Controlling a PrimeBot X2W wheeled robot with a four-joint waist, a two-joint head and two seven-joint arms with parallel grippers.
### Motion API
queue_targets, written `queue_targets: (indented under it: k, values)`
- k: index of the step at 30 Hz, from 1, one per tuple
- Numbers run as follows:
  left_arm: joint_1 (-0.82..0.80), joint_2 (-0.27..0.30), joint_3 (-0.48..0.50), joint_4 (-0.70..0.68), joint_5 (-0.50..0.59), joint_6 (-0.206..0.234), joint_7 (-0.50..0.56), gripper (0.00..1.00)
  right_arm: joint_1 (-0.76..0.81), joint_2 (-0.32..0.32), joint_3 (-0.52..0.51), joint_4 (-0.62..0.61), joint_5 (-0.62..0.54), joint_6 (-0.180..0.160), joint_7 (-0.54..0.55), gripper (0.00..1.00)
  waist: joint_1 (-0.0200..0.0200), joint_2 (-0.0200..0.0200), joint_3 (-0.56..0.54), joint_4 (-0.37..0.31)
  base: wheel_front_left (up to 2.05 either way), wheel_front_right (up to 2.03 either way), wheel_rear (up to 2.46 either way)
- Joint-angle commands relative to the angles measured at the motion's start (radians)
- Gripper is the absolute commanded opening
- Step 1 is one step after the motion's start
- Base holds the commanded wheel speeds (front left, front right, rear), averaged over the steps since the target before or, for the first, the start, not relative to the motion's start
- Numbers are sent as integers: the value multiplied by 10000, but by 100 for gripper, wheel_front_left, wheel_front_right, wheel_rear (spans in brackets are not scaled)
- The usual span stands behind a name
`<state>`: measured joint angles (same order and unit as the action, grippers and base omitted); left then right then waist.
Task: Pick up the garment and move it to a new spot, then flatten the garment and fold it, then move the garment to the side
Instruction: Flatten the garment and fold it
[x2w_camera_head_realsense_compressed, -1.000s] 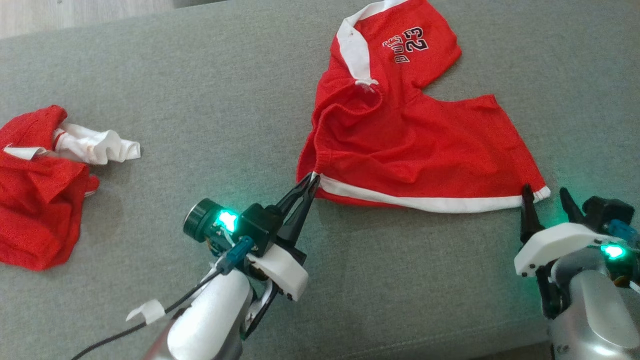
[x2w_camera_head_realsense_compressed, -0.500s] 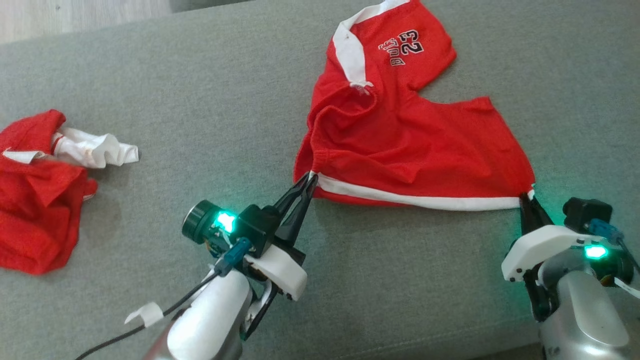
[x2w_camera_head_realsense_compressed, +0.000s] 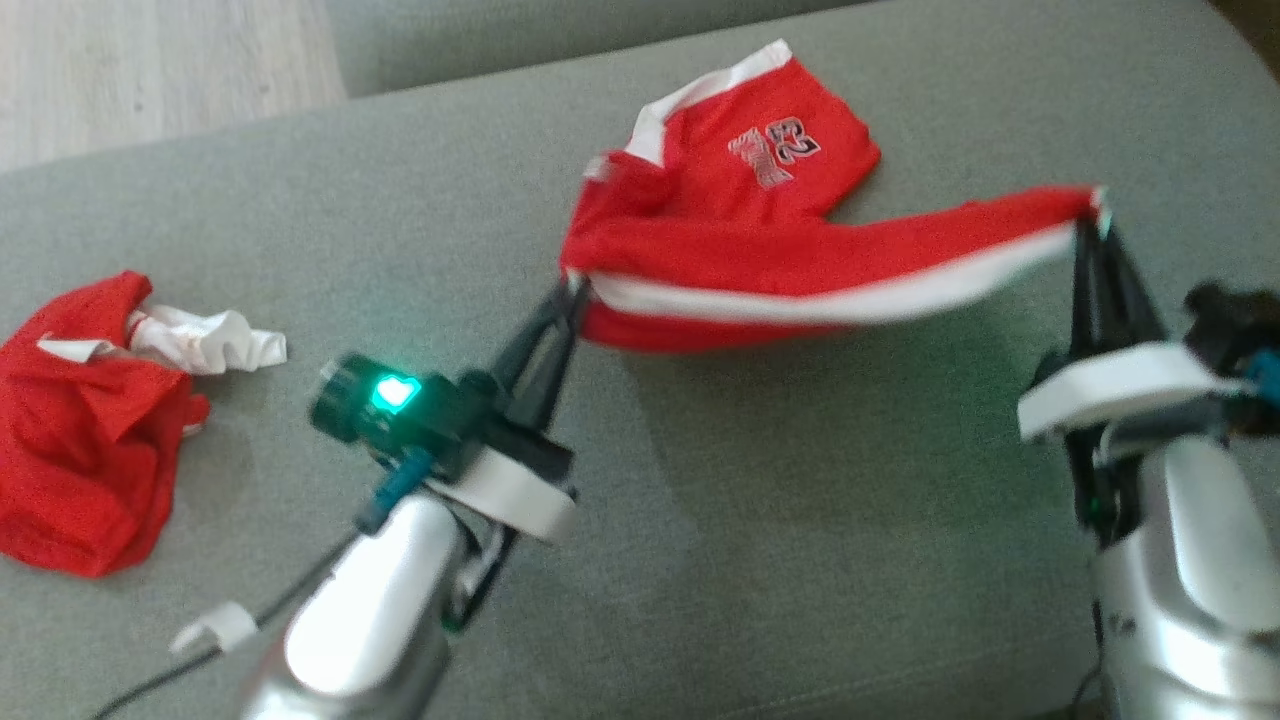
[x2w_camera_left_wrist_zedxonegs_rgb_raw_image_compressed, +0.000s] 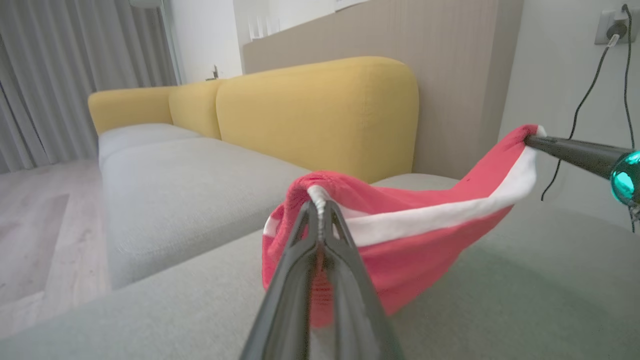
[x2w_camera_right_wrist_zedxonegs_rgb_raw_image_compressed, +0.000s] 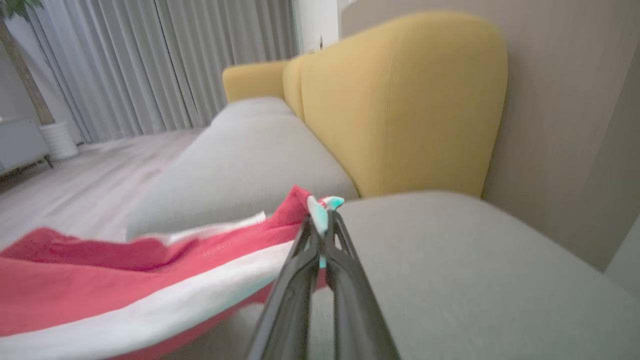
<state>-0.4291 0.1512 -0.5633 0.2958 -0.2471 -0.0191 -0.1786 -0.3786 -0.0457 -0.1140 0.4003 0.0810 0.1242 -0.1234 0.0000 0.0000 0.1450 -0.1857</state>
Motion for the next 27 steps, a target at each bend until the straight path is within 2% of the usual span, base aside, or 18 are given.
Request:
queue_targets:
  k: [1,9,16,21,27]
  values:
    - [-841,294,542,-471,-17,-22,-50,0,-537,-45,355,-692,0,65,-12,0,0,0,-247,25,0,0,0]
    - [-2633,502,1256,-856,-584,-347,431,0,-2148,-206,1206,-1813,299,65,705,0,0,0,-994,191,0,0,0]
    - [-3495,584,1813,-1281,-1024,-313,661,0,-3024,-478,1530,-2277,656,65,1135,0,0,0,-1334,412,0,0,0]
    - [-3350,768,2080,-1990,-1396,-222,1120,0,-2826,-445,1112,-2850,791,65,1904,0,0,0,-1323,663,0,0,0]
    - [-3099,1121,2129,-2621,-1469,-122,1695,0,-2466,-290,418,-3129,685,65,2917,0,0,0,-586,888,0,0,0]
